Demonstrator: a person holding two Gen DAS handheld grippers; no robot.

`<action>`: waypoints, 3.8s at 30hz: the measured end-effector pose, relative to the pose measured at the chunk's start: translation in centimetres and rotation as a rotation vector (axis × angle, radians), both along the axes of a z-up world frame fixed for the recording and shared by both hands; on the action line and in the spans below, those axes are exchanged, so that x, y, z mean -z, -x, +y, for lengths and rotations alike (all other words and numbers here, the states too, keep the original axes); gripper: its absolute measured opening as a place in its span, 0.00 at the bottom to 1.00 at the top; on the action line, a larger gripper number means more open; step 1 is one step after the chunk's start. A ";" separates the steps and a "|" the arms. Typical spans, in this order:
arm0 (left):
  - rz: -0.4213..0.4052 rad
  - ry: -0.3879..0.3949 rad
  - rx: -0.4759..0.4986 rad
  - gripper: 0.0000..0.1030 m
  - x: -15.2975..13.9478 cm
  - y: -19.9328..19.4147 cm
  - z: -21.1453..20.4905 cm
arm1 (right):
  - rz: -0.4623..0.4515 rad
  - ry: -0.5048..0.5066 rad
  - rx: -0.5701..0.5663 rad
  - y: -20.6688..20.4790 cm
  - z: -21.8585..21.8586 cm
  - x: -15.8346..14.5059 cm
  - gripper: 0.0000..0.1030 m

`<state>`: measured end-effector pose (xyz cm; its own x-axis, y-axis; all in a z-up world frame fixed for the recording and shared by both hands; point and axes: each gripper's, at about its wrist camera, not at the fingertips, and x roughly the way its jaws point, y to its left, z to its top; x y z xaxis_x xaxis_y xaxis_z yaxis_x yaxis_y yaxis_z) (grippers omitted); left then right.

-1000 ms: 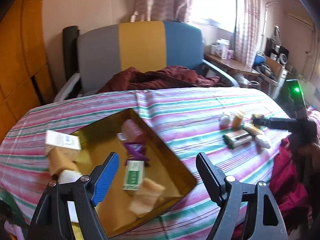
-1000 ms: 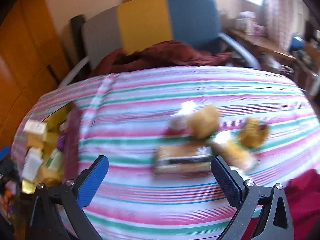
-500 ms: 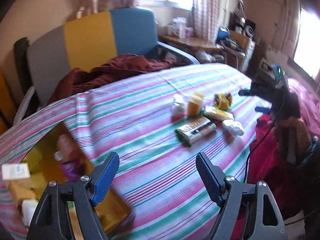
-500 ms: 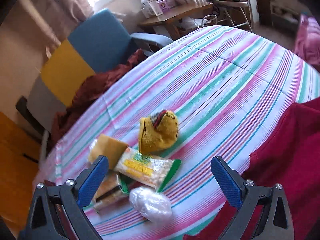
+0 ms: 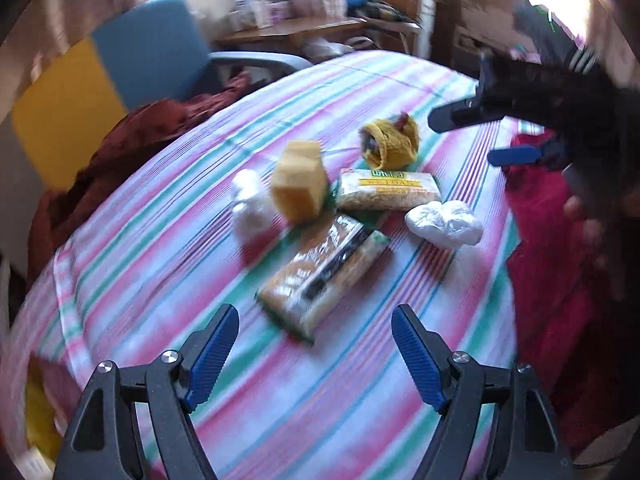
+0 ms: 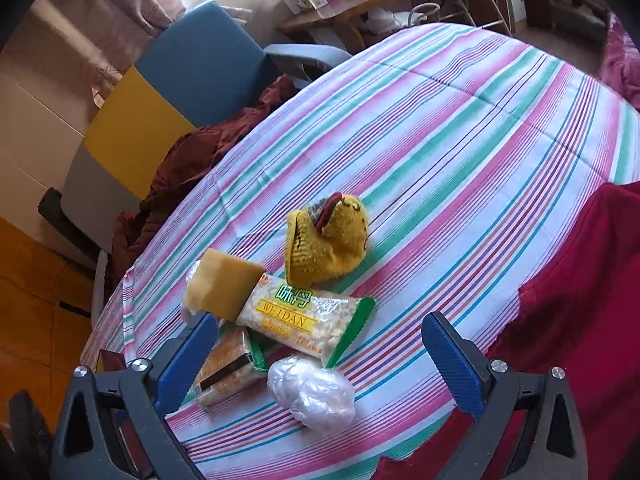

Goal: Organize objects
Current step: 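Move both tools from the tray back to the remaining items, then grasp the cracker packet with the left tool, then lift the cracker packet with the left tool while the right tool grasps a yellow sponge, then carry the cracker packet with the left tool while the right tool carries the sponge to the tray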

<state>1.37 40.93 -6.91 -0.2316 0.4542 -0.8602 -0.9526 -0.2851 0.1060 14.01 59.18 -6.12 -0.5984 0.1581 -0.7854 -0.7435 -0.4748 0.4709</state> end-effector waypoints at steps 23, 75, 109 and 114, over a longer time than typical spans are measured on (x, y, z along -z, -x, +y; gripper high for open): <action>-0.133 -0.012 -0.033 0.62 5.3 3.5 3.9 | -0.044 0.037 -0.014 0.5 0.6 1.1 1.00; -0.195 -0.209 -0.215 0.48 4.5 0.0 -7.4 | -0.084 -0.292 -0.467 12.3 -8.1 -2.9 0.61; 0.109 -0.362 -0.752 0.48 -6.7 3.4 -29.2 | 0.143 -0.203 -0.770 13.4 -26.0 -5.1 0.63; 0.105 -0.357 -0.815 0.48 -5.9 3.4 -32.0 | 0.150 -0.204 -0.844 14.6 -28.9 -5.6 0.63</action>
<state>-1.99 8.93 -0.98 -0.6687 0.3509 -0.6555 -0.4307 -0.9015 -0.0431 -0.54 30.27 -0.53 -0.6734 -0.2546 -0.6941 -0.0439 -0.9234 0.3813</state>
